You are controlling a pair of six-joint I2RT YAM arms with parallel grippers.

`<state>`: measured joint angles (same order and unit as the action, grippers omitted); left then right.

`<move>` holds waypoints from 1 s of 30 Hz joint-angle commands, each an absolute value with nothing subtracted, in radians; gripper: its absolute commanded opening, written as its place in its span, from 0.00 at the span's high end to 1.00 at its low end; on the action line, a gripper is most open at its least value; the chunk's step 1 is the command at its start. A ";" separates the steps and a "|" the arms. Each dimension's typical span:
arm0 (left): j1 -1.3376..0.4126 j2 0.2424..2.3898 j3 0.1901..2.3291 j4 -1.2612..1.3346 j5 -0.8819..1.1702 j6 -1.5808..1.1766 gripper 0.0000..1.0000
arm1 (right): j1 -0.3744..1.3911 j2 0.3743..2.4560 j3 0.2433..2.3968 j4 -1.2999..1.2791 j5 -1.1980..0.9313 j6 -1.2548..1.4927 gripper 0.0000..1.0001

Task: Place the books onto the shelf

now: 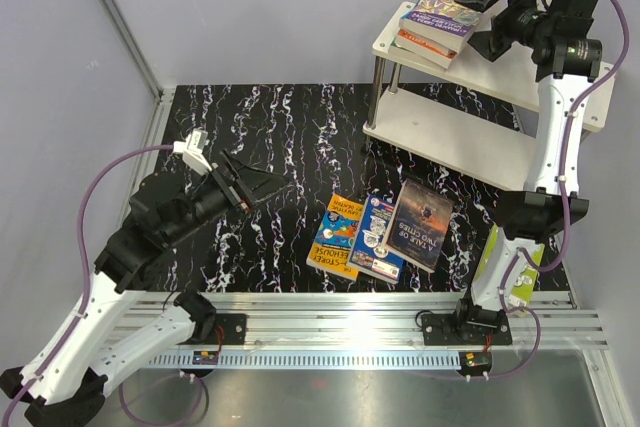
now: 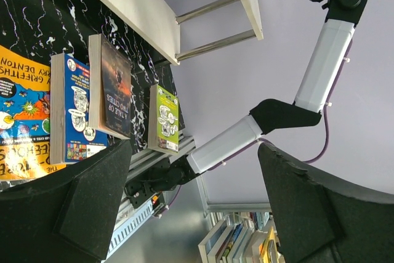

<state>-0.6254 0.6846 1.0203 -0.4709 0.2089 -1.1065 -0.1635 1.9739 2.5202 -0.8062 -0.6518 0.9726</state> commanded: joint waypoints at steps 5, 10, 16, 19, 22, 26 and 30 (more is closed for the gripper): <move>-0.621 0.695 1.025 -0.405 0.227 -1.092 0.10 | -0.160 2.017 2.572 -1.083 -0.634 0.827 0.00; -0.623 0.695 1.020 -0.405 0.232 -1.094 0.10 | -0.160 2.046 2.620 -1.184 -0.591 0.758 0.00; -0.623 0.701 1.019 -0.414 0.236 -1.083 0.10 | -0.160 1.996 2.530 -1.166 -0.581 0.716 0.00; -0.623 0.706 1.020 -0.431 0.236 -1.066 0.10 | -0.161 1.921 2.447 -1.091 -0.597 0.700 0.00; -0.621 0.715 1.025 -0.448 0.232 -1.051 0.10 | -0.161 1.846 2.375 -0.958 -0.659 0.713 0.00; -0.621 0.741 1.032 -0.446 0.242 -1.039 0.10 | -0.160 1.770 2.289 -0.789 -0.755 0.758 0.00; -0.621 0.768 1.043 -0.434 0.267 -1.028 0.10 | -0.161 1.711 2.240 -0.733 -0.765 0.776 0.00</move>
